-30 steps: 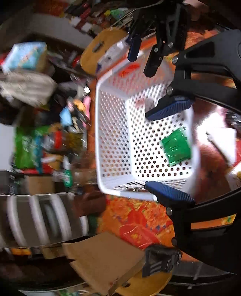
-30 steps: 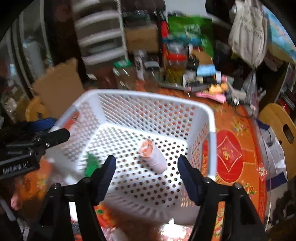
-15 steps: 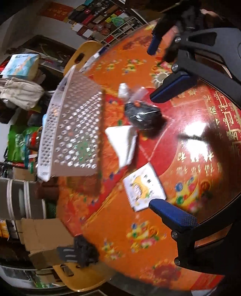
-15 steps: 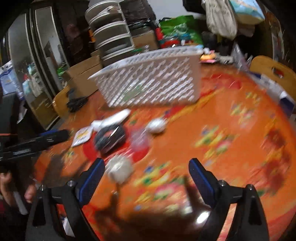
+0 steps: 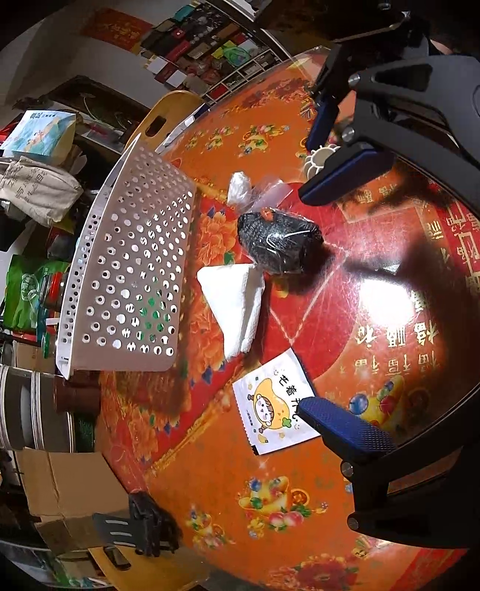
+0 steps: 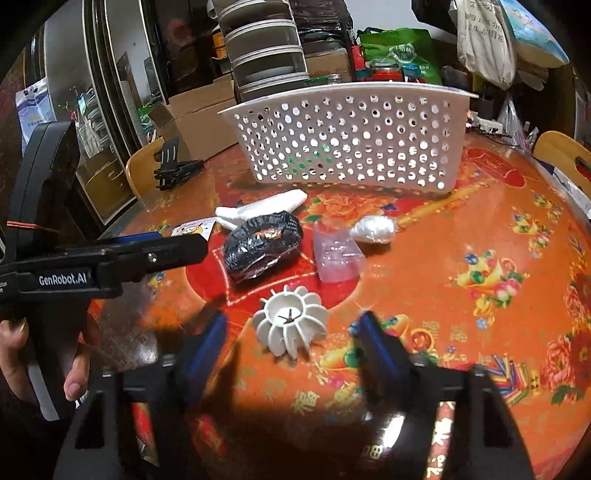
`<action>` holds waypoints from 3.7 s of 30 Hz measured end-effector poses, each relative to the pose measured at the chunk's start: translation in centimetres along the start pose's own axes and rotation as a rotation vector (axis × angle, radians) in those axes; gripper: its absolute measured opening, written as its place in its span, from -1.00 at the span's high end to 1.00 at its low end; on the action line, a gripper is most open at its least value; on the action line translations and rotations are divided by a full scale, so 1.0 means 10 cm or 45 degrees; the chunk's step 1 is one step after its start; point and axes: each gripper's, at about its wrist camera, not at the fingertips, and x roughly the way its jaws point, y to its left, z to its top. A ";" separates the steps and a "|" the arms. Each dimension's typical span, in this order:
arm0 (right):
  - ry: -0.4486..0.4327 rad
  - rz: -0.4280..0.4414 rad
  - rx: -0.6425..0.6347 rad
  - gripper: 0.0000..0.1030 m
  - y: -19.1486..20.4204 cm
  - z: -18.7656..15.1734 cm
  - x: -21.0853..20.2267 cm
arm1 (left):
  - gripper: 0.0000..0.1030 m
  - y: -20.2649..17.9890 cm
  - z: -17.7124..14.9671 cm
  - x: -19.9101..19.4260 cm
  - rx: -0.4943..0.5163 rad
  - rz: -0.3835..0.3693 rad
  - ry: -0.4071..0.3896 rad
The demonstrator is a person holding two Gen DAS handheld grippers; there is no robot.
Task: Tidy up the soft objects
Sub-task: 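Grasp the black mesh bundle with the left tool while the right tool grasps the white ribbed piece, then lift both items over the basket and open both tools to release them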
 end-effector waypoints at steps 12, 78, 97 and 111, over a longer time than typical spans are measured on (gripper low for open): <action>-0.014 0.015 -0.037 0.26 0.00 -0.08 -0.02 | -0.99 -0.16 -0.05 0.11 0.045 -0.009 0.026; -0.277 -0.171 -0.091 0.30 -0.38 0.66 -0.76 | 0.18 -0.24 0.24 -0.66 0.114 0.079 -0.223; -0.215 -0.185 -0.157 0.30 -0.40 1.50 -0.73 | 0.18 -0.46 1.02 -0.75 0.234 0.085 -0.273; -0.086 -0.136 -0.033 0.30 -0.70 2.14 -0.29 | 0.18 -0.68 1.90 -0.39 0.259 0.137 -0.198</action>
